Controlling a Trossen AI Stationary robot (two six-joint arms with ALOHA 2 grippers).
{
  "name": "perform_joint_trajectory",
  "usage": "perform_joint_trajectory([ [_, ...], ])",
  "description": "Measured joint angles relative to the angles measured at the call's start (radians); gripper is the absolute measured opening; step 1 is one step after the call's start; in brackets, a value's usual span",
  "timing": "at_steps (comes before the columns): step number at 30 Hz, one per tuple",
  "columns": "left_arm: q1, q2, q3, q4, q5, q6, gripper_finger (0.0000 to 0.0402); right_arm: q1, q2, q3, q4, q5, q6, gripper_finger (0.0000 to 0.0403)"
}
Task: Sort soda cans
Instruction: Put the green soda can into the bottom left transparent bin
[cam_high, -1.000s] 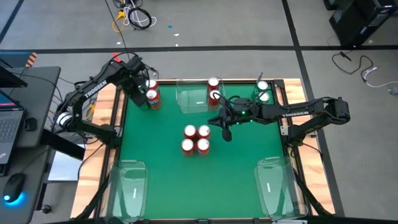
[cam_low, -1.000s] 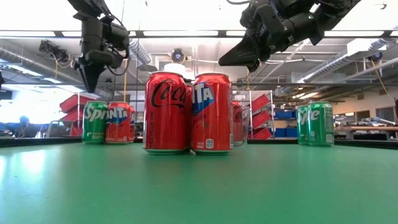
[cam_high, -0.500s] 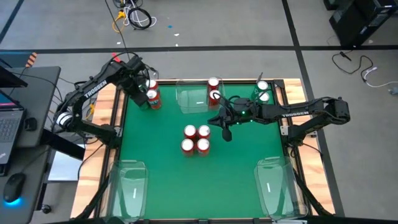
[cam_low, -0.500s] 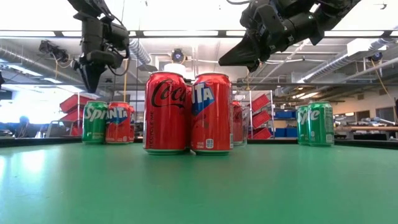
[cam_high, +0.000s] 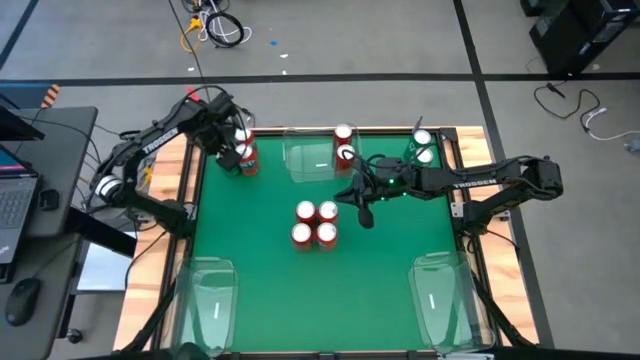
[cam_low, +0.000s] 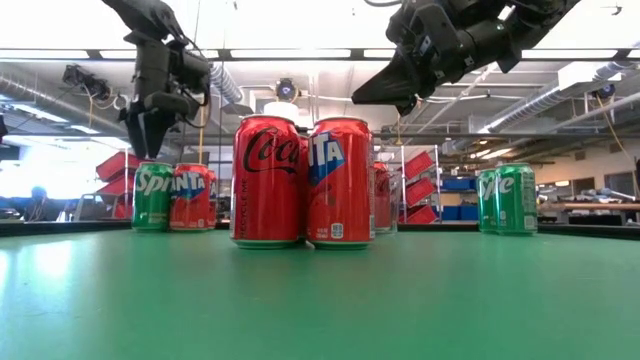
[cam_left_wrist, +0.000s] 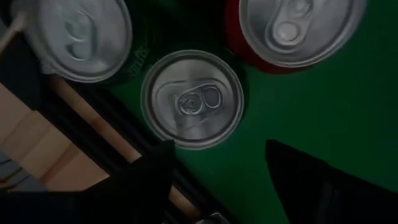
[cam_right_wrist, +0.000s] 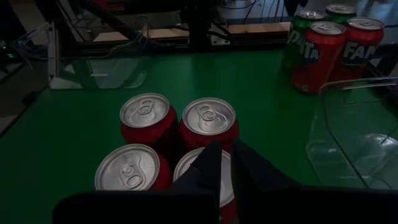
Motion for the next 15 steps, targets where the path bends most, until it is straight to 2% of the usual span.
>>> perform_joint_trajectory([
  [5,0.013,0.012,-0.001,0.025,-0.032,0.001,0.0255,0.000,0.000,0.000,-0.003,-0.018,0.000,0.0026],
  [15,0.048,0.012,-0.001,0.051,-0.014,0.027,0.0254,0.000,0.000,0.000,-0.003,-0.023,0.000,0.0042],
])
